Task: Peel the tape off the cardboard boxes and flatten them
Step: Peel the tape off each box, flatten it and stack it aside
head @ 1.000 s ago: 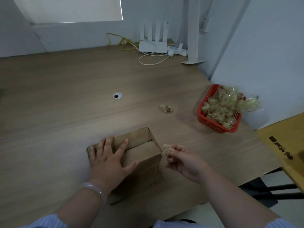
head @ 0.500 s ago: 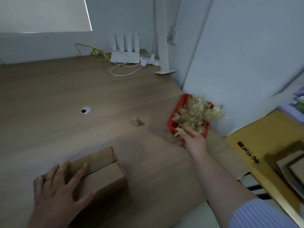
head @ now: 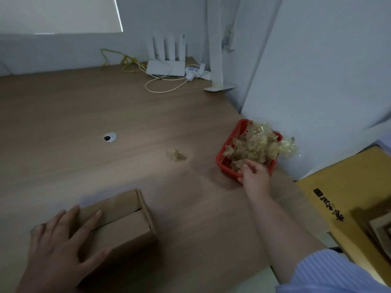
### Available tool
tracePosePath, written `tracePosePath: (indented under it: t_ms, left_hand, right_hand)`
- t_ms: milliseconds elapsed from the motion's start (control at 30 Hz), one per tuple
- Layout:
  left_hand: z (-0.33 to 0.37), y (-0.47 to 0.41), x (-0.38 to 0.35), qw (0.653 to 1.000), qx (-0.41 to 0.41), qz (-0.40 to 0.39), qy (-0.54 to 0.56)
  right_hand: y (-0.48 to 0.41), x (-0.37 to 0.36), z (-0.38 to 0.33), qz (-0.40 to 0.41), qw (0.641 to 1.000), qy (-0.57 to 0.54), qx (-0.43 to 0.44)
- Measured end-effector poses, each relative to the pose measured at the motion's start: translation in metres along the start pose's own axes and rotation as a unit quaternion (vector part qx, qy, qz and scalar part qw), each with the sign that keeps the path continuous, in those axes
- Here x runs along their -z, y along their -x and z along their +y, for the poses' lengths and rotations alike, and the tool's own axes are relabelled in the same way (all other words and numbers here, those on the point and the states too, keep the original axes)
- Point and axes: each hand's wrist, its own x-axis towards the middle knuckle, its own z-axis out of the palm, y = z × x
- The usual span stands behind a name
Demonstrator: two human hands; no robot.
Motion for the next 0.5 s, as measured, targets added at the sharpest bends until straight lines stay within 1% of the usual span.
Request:
tracePosePath:
  t_ms: [67,167,233,267,300,367,400,433,500]
  left_hand:
    - [0.002,0.004,0.007,1.000,-0.010,-0.018,0.009]
    - [0.003,0.010,0.015,0.999,-0.011,-0.024,0.043]
    - [0.004,0.015,0.022,0.998,-0.021,-0.013,0.049]
    - [0.005,0.017,0.024,0.998,-0.025,-0.007,0.049]
    - [0.005,0.019,0.027,0.998,-0.021,-0.003,0.051]
    - [0.006,0.023,0.032,0.998,0.007,0.016,0.058]
    - [0.005,0.026,0.033,0.997,0.034,0.016,0.065]
    - [0.002,0.030,0.034,0.995,0.066,0.016,0.078]
    - [-0.004,0.041,0.036,0.982,0.134,0.039,0.124]
  right_hand:
    - [0.023,-0.013,0.001,-0.048,0.997,0.055,0.035]
    - [0.071,-0.044,0.002,-0.182,0.974,0.107,0.084]
    - [0.106,-0.066,0.002,-0.276,0.944,0.130,0.125]
    - [0.123,-0.075,0.001,-0.322,0.920,0.160,0.153]
    - [0.137,-0.083,0.000,-0.360,0.890,0.204,0.194]
    - [0.160,-0.094,-0.001,-0.397,0.830,0.284,0.271]
    - [0.168,-0.096,-0.002,-0.401,0.814,0.303,0.291]
    - [0.174,-0.097,-0.002,-0.402,0.806,0.316,0.300]
    - [0.180,-0.099,0.001,-0.397,0.808,0.316,0.299]
